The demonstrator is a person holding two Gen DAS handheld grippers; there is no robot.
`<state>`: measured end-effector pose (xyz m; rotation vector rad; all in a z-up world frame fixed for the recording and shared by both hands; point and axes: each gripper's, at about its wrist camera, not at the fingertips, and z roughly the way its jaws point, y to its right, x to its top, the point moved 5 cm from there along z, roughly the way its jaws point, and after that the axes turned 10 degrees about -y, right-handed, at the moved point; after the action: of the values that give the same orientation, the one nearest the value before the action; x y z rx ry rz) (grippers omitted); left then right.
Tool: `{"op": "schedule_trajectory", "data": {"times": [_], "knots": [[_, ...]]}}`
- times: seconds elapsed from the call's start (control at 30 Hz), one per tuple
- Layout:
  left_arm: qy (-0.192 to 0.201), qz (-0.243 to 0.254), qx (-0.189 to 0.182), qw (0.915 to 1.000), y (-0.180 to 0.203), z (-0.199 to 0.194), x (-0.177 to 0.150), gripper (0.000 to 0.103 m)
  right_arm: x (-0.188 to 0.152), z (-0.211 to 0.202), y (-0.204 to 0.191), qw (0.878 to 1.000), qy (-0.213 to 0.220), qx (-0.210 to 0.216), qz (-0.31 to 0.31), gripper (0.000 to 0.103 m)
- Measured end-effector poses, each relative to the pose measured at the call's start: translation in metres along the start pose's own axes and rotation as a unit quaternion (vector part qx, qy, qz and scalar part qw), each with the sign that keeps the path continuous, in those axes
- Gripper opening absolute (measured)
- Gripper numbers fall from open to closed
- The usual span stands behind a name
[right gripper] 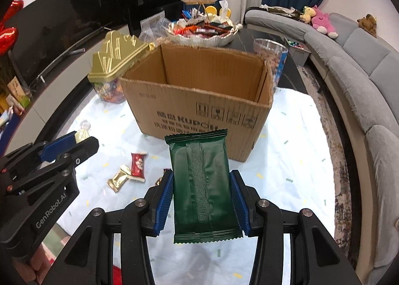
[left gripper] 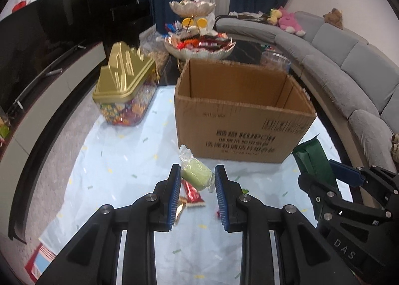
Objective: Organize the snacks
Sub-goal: 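Carry both items over the box and open both tools to drop them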
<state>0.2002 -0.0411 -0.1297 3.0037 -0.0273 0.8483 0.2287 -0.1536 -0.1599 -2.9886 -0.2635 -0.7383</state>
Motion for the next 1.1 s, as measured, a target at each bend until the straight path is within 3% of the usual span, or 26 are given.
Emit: {"op": "schedule_trajectory", "data": {"times": [0.53,1.1], "knots": [[0.038,0.038,-0.021,0.9983,0.009,-0.028,0.067,0.028,0.055,-0.039,0.006,0.999,0.049,-0.004,0.019,0.046],[0.038,0.068,-0.029,0.9966,0.017,0.003,0.135,0.028,0.129,-0.027,0.032,0.996,0.074,-0.002,0.056,0.046]]}}
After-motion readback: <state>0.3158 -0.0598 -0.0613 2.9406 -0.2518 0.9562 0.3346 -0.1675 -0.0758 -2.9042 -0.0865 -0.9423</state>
